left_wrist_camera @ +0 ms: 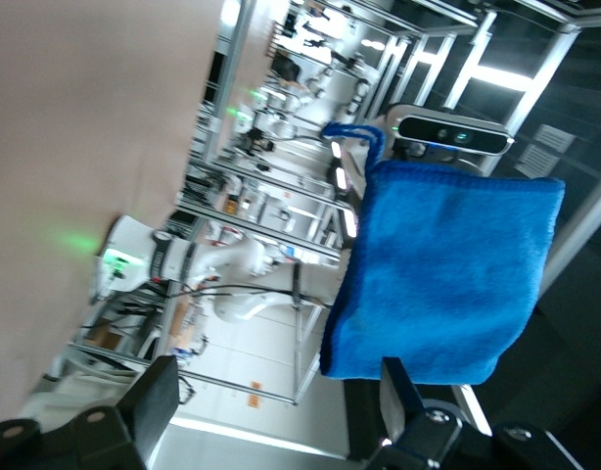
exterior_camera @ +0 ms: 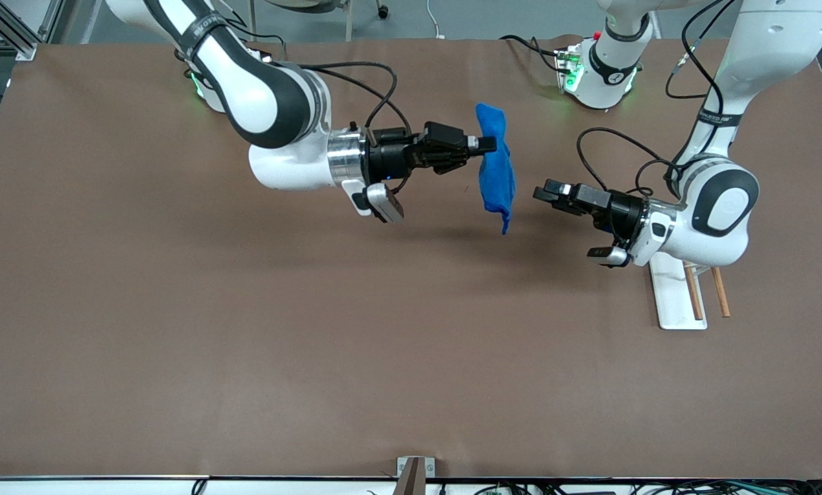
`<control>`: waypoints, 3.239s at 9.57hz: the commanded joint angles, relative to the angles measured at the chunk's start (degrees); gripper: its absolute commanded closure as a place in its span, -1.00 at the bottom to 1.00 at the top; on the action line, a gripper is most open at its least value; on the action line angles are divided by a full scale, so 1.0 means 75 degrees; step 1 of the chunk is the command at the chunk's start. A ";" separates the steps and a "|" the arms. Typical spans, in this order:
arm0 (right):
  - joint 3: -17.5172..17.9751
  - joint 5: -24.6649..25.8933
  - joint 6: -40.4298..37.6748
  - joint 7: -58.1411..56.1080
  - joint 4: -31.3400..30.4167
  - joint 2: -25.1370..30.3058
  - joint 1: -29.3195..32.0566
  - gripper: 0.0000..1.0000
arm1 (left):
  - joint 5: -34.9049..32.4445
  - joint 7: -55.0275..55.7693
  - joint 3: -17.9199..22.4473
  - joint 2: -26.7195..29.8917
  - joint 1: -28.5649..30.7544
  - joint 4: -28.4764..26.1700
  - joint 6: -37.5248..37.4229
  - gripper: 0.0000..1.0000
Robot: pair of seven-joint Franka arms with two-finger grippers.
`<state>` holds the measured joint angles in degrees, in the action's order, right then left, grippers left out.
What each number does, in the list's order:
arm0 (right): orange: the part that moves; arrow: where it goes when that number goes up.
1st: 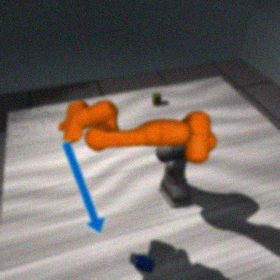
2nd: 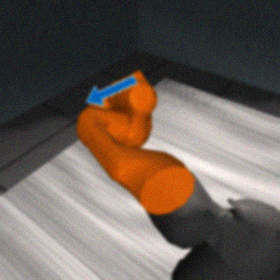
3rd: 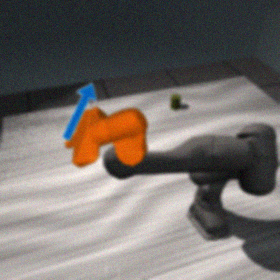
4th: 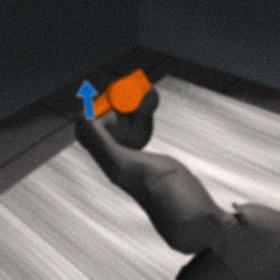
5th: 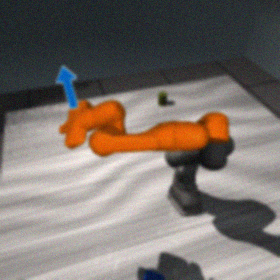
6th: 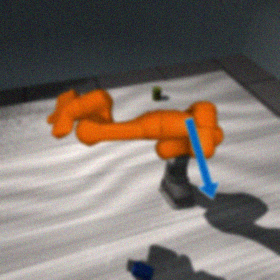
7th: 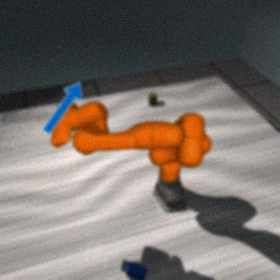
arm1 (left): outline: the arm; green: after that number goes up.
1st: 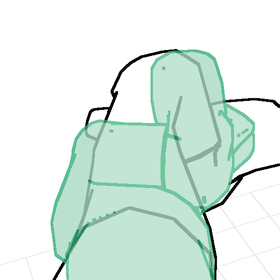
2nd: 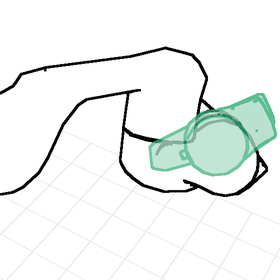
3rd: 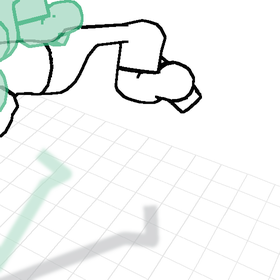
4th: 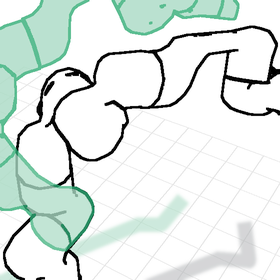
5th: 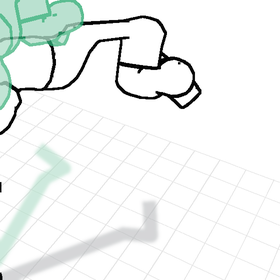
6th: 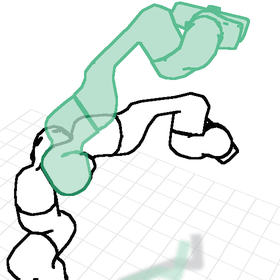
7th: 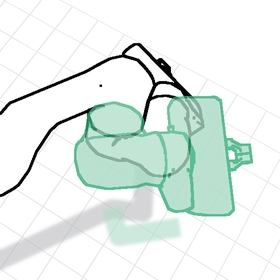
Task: Right arm passes towel to left arm to hang
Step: 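Hold the towel up with the right gripper while the left gripper approaches it, then grasp the towel with the left gripper and open the right gripper, then carry the towel with the left gripper over the dowel stand while the right gripper withdraws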
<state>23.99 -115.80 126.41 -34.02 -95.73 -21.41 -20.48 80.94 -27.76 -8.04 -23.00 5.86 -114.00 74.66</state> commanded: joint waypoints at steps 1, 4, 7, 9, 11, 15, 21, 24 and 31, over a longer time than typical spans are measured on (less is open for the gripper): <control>0.0013 -0.0240 0.0079 -0.0292 0.0166 -0.0238 -0.0151 1.00 | 0.0350 -0.0329 -0.0041 -0.0236 0.0273 -0.0105 -0.0750 -0.83; 0.0013 -0.0917 0.0079 -0.0911 0.0318 -0.0460 -0.0315 1.00 | 0.0925 -0.1483 -0.0088 -0.0597 0.0204 -0.0199 -0.1060 -0.81; 0.0013 -0.1119 0.0079 -0.1019 0.0389 -0.0497 -0.0480 1.00 | 0.1639 -0.2217 -0.0381 -0.1058 0.0075 -0.0164 -0.1048 -0.79; 0.0013 -0.1119 0.0079 -0.1019 0.0389 -0.0520 -0.0492 1.00 | 0.2177 -0.2217 -0.0696 -0.1011 0.0098 -0.0164 -0.1048 -0.77; 0.0013 -0.1119 0.0079 -0.1019 0.0378 -0.0520 -0.0492 1.00 | 0.2274 -0.2136 -0.0780 -0.0813 0.0214 -0.0187 -0.1072 -0.46; 0.0013 -0.1119 0.0079 -0.1019 0.0378 -0.0532 -0.0480 1.00 | 0.2192 -0.1844 -0.0768 -0.0718 0.0332 -0.0164 -0.1072 1.00; 0.0001 -0.1038 0.0370 -0.0984 0.0331 -0.0520 -0.0433 -0.94 | 0.1937 -0.0288 -0.0663 -0.0086 0.0508 0.0255 0.0260 1.00; 0.0001 0.0033 0.1646 -0.0926 0.0156 -0.0287 -0.0340 -1.00 | 0.0101 0.1607 -0.0639 0.0125 0.0578 0.1227 0.1609 1.00; -0.0046 0.4451 0.1638 -0.0890 -0.0781 -0.0297 0.1345 -1.00 | -0.6423 0.4006 -0.0615 -0.0084 0.1655 0.3631 0.1659 1.00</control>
<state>23.00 -87.72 139.82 -40.76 -98.68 -24.90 -13.59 39.72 1.93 -12.58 -21.11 18.05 -88.67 86.35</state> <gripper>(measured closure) 0.000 0.974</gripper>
